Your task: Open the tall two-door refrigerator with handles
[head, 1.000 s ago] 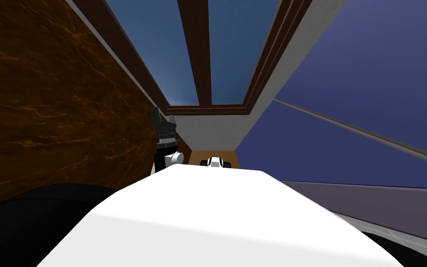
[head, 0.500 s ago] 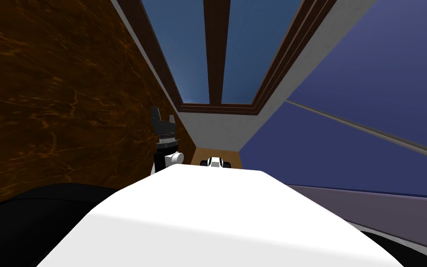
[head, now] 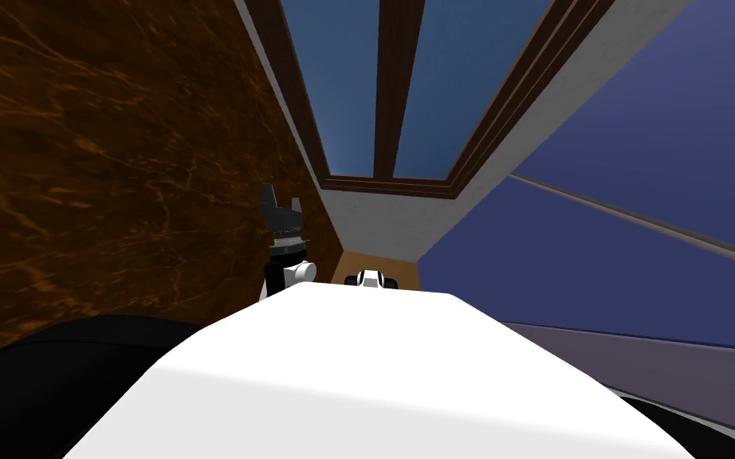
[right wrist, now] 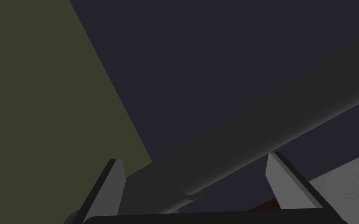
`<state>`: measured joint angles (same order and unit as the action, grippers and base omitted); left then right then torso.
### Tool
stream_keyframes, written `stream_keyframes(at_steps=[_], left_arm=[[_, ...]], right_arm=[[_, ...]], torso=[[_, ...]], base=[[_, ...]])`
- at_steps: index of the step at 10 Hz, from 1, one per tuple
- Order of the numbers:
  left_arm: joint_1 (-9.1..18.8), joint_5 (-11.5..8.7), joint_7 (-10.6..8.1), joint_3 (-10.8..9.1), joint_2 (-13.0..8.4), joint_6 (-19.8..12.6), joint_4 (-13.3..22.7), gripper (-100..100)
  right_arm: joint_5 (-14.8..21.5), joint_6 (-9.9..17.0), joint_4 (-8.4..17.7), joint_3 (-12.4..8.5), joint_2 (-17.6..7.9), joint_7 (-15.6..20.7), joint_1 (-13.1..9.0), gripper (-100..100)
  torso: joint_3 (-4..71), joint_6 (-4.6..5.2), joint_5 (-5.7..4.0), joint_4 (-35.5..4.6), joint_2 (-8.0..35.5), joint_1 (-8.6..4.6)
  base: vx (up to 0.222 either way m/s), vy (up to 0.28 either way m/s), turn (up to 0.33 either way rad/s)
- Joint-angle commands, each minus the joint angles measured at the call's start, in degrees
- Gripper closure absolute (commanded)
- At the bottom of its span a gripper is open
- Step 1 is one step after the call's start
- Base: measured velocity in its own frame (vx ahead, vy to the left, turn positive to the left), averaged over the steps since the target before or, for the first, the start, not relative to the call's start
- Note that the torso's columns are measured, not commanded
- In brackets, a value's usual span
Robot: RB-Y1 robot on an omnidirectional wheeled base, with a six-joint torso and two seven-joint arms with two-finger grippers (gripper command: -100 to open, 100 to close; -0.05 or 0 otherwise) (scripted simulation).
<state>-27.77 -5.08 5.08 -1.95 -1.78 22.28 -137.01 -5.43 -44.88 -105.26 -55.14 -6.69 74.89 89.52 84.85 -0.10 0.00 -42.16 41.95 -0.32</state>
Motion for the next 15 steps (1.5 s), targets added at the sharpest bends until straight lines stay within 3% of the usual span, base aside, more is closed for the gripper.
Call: stream_keyframes(at_steps=[1, 8, 9, 10, 11, 12, 15], left_arm=[[0.0, 0.0, 0.0, -0.01, 0.0, 0.0, 0.0, 0], [0.0, 0.0, 0.0, -0.01, 0.0, 0.0, 0.0, 0], [0.0, 0.0, 0.0, -0.01, 0.0, 0.0, 0.0, 0], [0.0, 0.0, 0.0, 0.0, 0.0, 0.0, 0.0, 0], [0.0, 0.0, 0.0, -0.01, 0.0, 0.0, 0.0, 0], [0.0, 0.0, 0.0, 0.0, 0.0, 0.0, 0.0, 0], [0.0, 0.0, 0.0, -0.01, 0.0, 0.0, 0.0, 0]], right_arm=[[0.3, -2.9, 0.6, 0.2, -0.6, -0.1, 0.1, 100], [1.8, -11.1, 1.4, 1.8, -1.2, -0.2, 0.9, 100], [1.4, -10.1, 1.3, 1.5, -1.2, -0.5, 0.7, 100], [0.3, -13.3, 4.2, 2.7, -4.1, 0.1, 0.5, 100], [0.3, -14.0, 4.2, 2.7, -4.6, 0.1, 0.5, 100], [-0.8, -16.1, 6.6, 3.9, -6.8, 0.8, 0.2, 100], [-1.8, -21.2, 9.8, 5.1, -11.4, 1.5, 0.0, 100]], torso=[[0.0, 0.17, 0.03, 0.0, 0.0, 0.07], [-0.4, 0.14, -0.1, -0.1, 0.3, 0.38], [-0.4, 0.2, -0.11, -0.1, 0.3, 0.45], [-0.4, 0.05, -0.05, -0.1, 0.4, 0.42], [-0.5, 0.17, -0.02, -0.2, 0.7, 0.13], [-0.5, 0.09, -0.02, -0.2, 0.7, 0.06], [-0.2, 0.01, -0.15, -0.1, 0.2, -0.08]], base=[[0.088, -0.062, -0.28], [0.073, -0.048, -0.187], [0.036, -0.017, -0.051], [-0.067, -0.048, -0.146], [-0.091, -0.073, -0.076], [-0.129, -0.092, -0.145], [-0.096, -0.094, -0.105]])
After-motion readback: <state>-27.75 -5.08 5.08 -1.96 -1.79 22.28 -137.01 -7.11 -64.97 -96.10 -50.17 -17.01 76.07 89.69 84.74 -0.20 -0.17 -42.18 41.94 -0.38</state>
